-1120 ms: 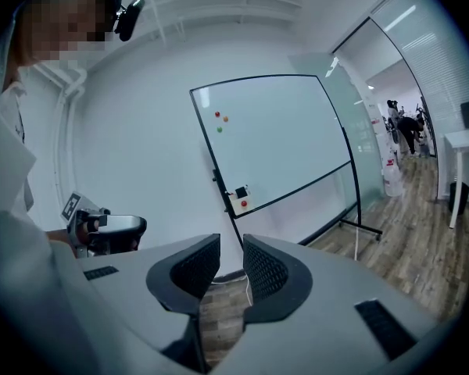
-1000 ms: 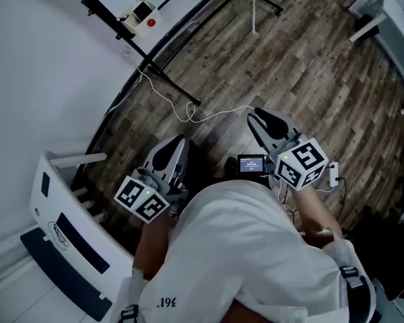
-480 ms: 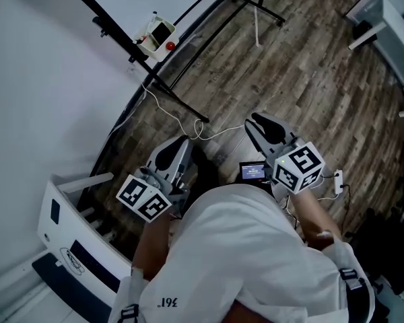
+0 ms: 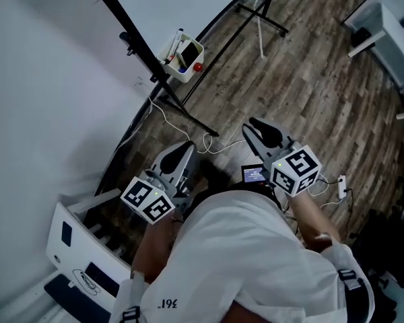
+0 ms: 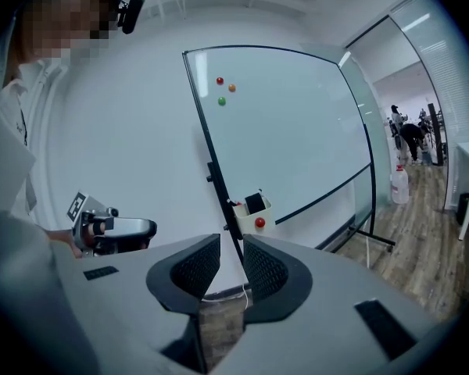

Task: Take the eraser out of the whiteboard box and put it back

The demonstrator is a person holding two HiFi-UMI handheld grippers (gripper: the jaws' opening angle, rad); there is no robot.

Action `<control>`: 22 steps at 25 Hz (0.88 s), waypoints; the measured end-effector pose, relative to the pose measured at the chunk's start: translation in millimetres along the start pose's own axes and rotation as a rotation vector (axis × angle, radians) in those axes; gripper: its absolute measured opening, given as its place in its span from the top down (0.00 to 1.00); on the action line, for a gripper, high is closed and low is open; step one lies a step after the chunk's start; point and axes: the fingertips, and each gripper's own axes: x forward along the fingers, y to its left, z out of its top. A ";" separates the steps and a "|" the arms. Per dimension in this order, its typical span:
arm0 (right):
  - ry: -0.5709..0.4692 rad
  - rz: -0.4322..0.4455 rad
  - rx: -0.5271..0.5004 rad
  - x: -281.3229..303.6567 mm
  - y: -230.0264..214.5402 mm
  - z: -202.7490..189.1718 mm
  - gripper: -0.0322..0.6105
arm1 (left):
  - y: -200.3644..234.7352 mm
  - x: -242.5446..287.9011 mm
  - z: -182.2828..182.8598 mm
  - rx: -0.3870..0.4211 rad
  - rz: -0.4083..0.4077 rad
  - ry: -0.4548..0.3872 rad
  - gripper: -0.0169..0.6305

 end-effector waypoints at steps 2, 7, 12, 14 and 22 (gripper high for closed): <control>-0.002 -0.010 -0.001 8.3 2.0 3.8 0.81 | 10.7 0.3 3.8 -0.002 -0.005 0.005 0.96; 0.004 -0.032 -0.002 18.8 -1.1 7.6 0.81 | 23.0 8.2 11.5 0.000 -0.012 0.005 0.96; 0.008 -0.018 -0.007 29.0 -7.1 12.0 0.81 | 31.1 14.0 13.0 -0.004 0.008 0.000 0.92; 0.013 -0.003 -0.014 33.3 -10.7 14.9 0.81 | 33.7 18.0 15.0 -0.009 0.022 -0.016 0.92; 0.033 0.048 -0.042 39.6 -29.8 24.7 0.80 | 31.7 43.3 15.5 -0.024 0.039 -0.044 0.92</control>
